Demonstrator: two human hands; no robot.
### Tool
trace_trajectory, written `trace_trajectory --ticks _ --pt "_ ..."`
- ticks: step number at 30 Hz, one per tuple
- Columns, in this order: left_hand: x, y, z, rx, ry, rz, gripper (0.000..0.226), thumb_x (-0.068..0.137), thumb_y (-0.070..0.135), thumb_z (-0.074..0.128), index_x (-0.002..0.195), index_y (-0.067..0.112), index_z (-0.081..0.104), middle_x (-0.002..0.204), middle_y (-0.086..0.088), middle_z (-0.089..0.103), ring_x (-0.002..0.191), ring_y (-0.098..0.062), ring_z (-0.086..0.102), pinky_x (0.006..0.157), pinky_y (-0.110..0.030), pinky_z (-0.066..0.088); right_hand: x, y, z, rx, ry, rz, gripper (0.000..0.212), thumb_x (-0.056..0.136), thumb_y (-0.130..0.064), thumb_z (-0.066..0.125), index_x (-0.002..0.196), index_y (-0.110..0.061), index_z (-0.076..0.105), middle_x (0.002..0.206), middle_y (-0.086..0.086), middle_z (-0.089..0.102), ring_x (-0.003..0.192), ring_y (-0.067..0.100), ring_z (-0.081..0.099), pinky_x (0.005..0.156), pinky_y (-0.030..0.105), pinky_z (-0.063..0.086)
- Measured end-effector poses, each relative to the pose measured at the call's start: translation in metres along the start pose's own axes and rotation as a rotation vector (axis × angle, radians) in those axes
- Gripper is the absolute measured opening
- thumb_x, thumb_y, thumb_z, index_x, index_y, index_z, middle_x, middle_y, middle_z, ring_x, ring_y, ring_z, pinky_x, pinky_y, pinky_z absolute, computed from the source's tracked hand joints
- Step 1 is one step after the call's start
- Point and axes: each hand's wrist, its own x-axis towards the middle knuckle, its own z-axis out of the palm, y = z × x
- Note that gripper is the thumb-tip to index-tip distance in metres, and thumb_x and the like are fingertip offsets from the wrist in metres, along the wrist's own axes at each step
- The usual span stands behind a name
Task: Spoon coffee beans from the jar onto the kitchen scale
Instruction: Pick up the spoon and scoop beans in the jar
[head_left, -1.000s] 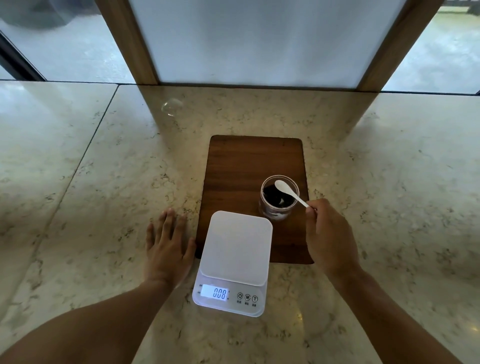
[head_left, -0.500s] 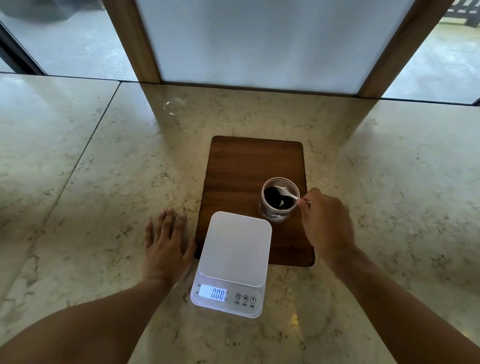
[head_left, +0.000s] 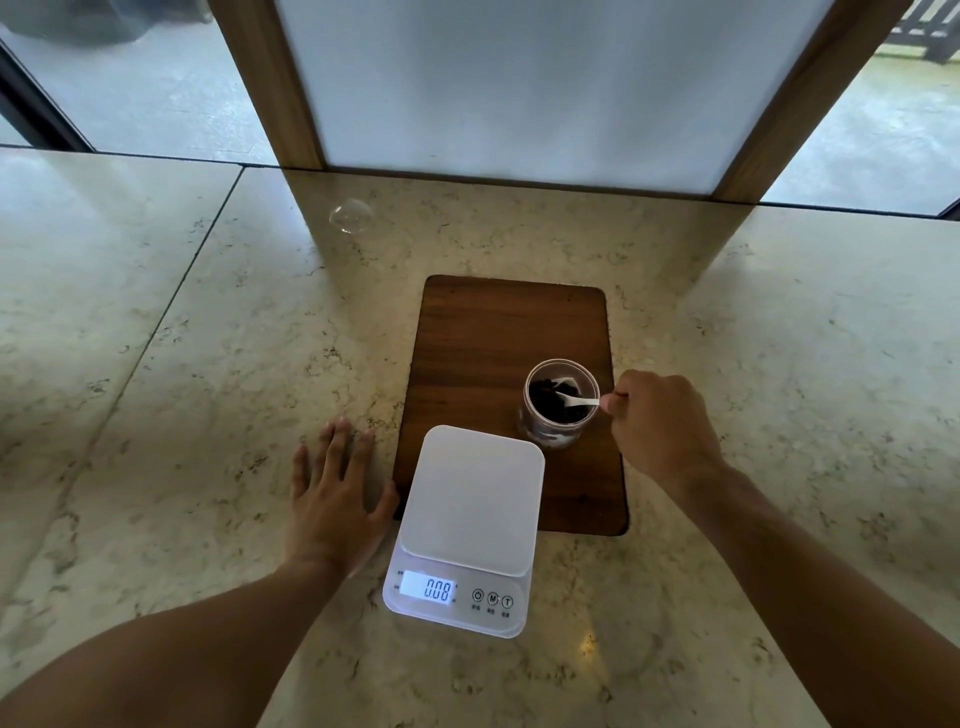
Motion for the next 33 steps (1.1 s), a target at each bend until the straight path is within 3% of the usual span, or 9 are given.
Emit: trace_trajectory --ticks 12,19,24,29,33 --pt "0.0006 -0.0011 0.0018 0.01 0.012 0.017 0.077 0.09 0.061 0.023 0.153 0.018 0.024 0.164 -0.011 0.015 0.152 -0.022 -0.005 0.122 -0.053 0.004 0.0005 0.0022 -0.0039 0.18 -0.121 0.129 0.028 0.092 -0.027 0.066 0.069 -0.011 0.073 0.056 0.004 0.064 0.048 0.015 0.058 0.045 0.02 0.036" --pt "0.0004 -0.0007 0.0007 0.01 0.006 0.016 0.078 0.089 0.061 0.025 0.153 0.016 0.026 0.164 -0.011 0.016 0.152 -0.023 -0.003 0.122 -0.053 0.003 -0.002 -0.0015 0.0018 0.27 -0.165 0.167 0.029 0.092 -0.028 0.066 0.068 -0.014 0.073 0.064 0.008 0.07 0.058 0.021 0.067 0.059 0.029 0.053" --pt "0.0004 0.0 -0.0007 0.005 0.007 0.016 0.079 0.089 0.062 0.024 0.153 0.016 0.027 0.164 -0.012 0.016 0.152 -0.023 -0.002 0.122 -0.053 0.003 -0.0022 0.0023 0.0007 0.343 -0.185 0.241 0.035 0.091 -0.028 0.067 0.069 -0.003 0.074 0.068 0.017 0.073 0.064 0.031 0.07 0.05 0.023 0.044" --pt "0.0004 0.001 -0.002 -0.002 0.013 0.015 0.079 0.088 0.062 0.023 0.152 0.016 0.028 0.164 -0.011 0.017 0.152 -0.023 -0.002 0.122 -0.051 0.002 -0.0049 0.0046 0.0027 0.439 -0.185 0.326 0.035 0.09 -0.029 0.068 0.071 0.0 0.074 0.053 0.012 0.064 0.043 0.019 0.053 0.064 0.026 0.043" --pt "0.0004 0.001 -0.0014 0.003 0.007 0.017 0.079 0.089 0.062 0.023 0.153 0.016 0.026 0.164 -0.011 0.016 0.152 -0.022 -0.003 0.122 -0.051 0.0 -0.0065 0.0069 0.0046 0.488 -0.196 0.355 0.031 0.091 -0.03 0.068 0.067 -0.012 0.074 0.05 0.003 0.059 0.042 0.014 0.05 0.049 0.026 0.04"
